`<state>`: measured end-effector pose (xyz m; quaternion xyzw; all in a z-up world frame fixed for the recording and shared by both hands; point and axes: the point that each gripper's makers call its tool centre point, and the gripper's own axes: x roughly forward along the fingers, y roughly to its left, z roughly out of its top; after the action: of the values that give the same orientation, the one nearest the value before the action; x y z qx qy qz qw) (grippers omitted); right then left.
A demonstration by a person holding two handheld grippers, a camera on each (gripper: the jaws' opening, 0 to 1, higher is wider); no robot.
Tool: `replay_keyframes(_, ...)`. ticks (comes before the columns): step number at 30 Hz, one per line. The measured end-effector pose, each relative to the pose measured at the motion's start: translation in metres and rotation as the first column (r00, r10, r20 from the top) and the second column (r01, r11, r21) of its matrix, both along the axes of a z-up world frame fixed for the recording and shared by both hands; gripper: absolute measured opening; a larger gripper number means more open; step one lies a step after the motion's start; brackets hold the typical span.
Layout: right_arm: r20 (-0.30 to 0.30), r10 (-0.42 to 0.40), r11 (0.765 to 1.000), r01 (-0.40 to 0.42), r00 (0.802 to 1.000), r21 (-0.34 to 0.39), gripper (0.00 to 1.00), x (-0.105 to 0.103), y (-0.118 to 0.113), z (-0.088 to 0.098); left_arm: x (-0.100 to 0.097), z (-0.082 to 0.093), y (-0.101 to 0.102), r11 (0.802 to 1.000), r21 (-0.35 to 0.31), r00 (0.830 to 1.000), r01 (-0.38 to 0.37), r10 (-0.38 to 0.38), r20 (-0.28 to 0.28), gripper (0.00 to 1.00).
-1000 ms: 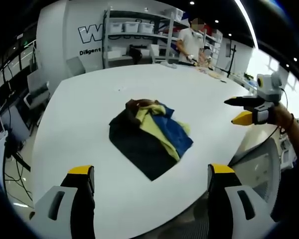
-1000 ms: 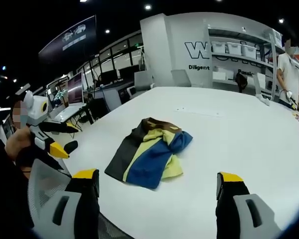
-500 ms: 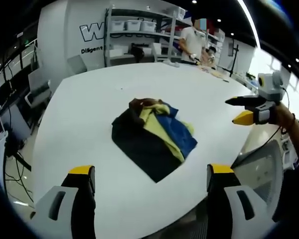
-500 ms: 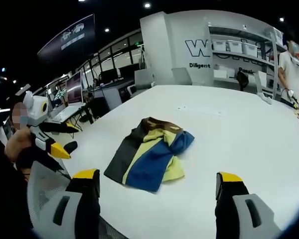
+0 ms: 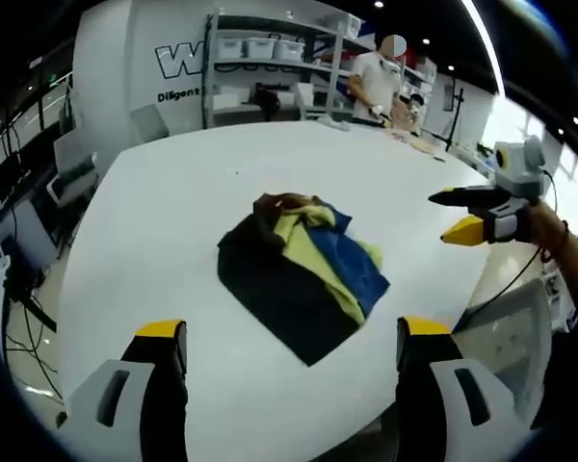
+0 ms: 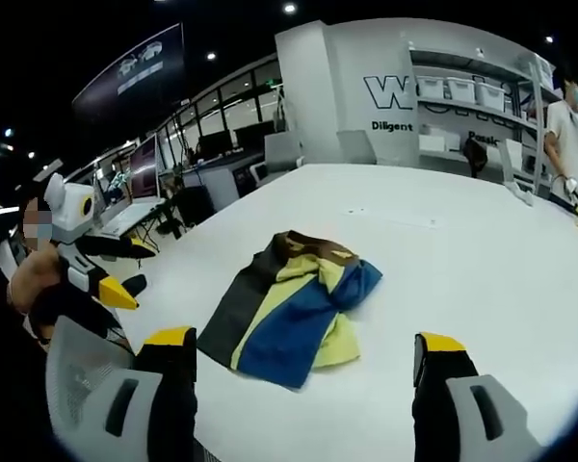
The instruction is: Fold the garment on the visible template until the final outline fits inside the template.
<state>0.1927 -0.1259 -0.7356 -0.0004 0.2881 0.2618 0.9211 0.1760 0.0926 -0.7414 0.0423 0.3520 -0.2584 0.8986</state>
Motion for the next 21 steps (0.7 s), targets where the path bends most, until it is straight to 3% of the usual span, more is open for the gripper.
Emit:
replay_keyframes(6, -0.016, 0.012, 1.000, -0.012, 1.000, -0.021, 0.87, 0.012, 0.000, -0.010, 0.012, -0.002, 0.000, 1.000, 0.000, 1.000, -0.005, 0.005, -0.004, 0.82)
replay_keyframes(12, -0.020, 0.017, 1.000, -0.018, 1.000, -0.025, 0.85, 0.021, 0.002, -0.017, 0.027, 0.000, -0.001, 0.998, -0.045, 0.999, -0.033, 0.034, 0.009, 0.80)
replay_keyframes(21, -0.041, 0.018, 0.999, -0.020, 0.999, -0.032, 0.82, 0.038, 0.004, -0.029, 0.043, -0.019, 0.004, 0.999, -0.023, 0.999, -0.041, 0.041, -0.015, 0.77)
